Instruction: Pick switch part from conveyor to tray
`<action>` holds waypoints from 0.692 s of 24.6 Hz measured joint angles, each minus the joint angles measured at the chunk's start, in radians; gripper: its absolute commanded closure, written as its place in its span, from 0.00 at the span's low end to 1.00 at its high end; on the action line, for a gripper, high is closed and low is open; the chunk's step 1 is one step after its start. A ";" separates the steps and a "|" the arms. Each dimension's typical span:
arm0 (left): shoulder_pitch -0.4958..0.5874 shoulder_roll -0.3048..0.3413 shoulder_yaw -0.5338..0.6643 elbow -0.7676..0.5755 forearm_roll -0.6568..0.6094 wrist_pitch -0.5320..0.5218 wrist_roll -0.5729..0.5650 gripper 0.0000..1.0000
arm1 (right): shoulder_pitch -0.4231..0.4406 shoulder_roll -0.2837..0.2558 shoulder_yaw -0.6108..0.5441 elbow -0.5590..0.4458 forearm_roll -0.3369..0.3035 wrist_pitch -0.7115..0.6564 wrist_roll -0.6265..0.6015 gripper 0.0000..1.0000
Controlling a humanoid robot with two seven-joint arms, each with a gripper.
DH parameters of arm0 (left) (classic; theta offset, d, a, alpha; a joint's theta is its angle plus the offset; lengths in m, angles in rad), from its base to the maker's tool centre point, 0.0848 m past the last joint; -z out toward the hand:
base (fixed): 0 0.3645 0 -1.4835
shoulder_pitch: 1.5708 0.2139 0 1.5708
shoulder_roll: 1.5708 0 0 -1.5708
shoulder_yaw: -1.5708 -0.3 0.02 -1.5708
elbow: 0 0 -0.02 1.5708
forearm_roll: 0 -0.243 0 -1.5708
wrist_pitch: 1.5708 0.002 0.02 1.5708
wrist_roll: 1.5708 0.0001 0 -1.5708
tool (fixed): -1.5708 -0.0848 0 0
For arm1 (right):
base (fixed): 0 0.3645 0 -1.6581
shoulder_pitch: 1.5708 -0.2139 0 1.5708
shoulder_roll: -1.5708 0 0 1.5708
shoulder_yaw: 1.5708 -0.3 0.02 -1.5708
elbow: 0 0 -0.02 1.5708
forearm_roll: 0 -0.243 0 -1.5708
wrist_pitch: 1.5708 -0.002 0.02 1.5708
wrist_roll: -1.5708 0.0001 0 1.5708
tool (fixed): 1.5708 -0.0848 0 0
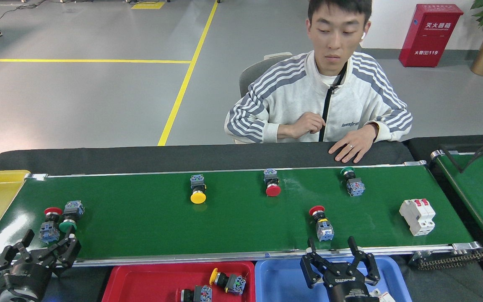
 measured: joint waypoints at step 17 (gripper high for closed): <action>-0.256 0.045 -0.023 0.374 0.026 -0.011 -0.004 0.01 | -0.100 0.011 0.169 0.066 0.008 -0.018 0.091 0.98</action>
